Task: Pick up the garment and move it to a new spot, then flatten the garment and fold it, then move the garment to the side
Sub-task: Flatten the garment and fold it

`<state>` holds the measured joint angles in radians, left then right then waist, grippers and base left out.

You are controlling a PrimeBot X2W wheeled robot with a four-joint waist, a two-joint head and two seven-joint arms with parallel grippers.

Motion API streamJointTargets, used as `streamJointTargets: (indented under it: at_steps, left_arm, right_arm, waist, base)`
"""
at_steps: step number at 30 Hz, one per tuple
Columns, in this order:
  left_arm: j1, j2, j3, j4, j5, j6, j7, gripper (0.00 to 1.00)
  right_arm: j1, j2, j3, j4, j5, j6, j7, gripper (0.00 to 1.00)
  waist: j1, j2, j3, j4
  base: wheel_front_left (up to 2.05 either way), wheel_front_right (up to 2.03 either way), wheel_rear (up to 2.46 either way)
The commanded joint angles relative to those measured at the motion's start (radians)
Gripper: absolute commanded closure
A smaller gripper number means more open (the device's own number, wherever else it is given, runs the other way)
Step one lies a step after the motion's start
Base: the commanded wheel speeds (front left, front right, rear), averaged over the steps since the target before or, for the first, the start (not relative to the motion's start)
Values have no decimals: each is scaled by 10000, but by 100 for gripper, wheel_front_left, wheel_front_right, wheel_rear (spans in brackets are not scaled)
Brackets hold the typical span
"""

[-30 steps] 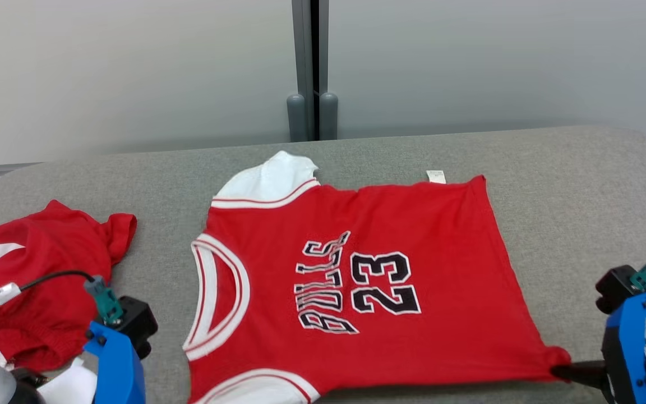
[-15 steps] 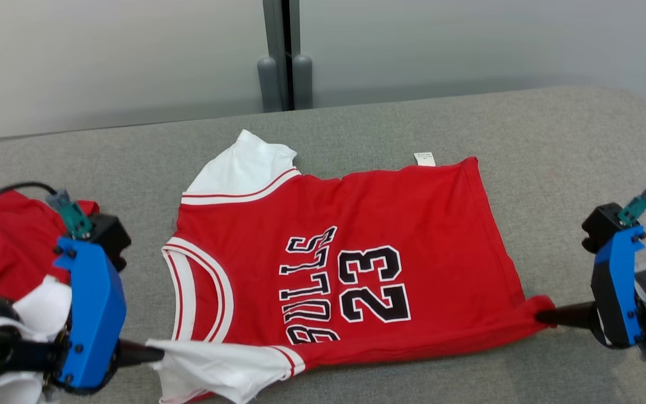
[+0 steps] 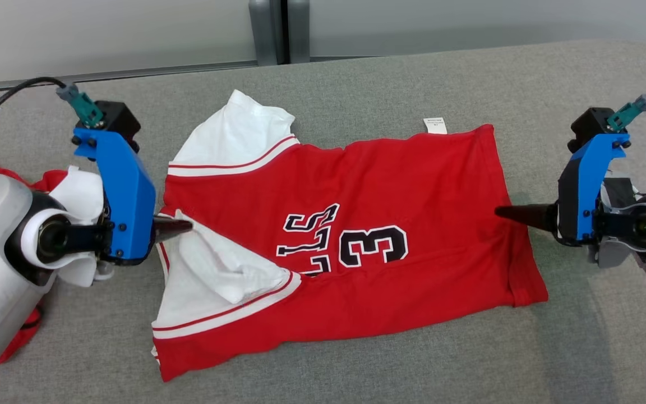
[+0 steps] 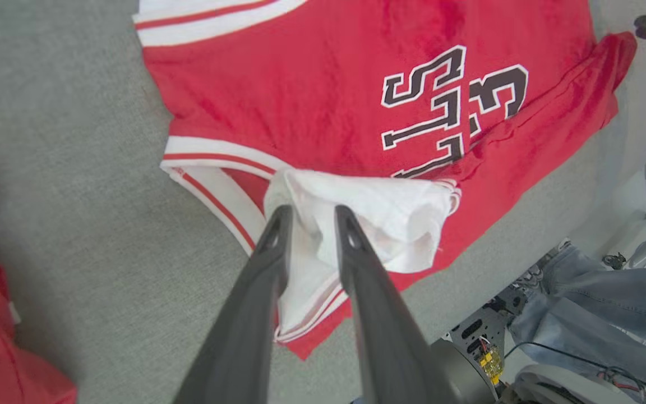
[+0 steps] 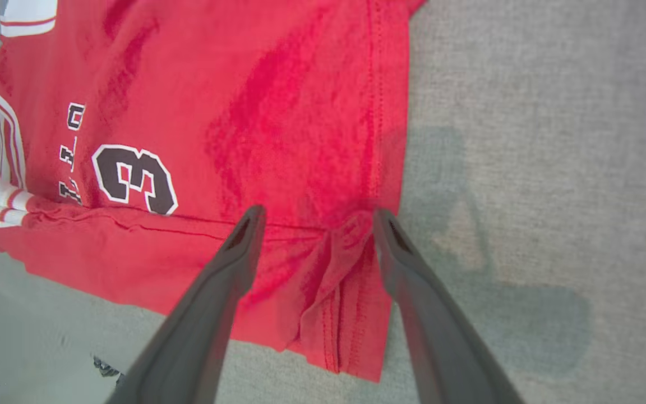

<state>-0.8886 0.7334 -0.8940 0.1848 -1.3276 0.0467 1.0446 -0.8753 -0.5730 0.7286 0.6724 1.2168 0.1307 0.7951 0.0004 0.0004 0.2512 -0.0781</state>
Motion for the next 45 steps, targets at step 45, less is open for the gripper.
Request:
streamJointTargets:
  at_steps: [45]
  left_arm:
    - [6281,-2010,-105,1768,2927,1635,-9702,0]
  right_arm:
    - [5509,3392,-5594,1508,-8454,-1,-8433,0]
  waist:
    - [-4,-4,-1490,467]
  base:
    - [0,0,0]
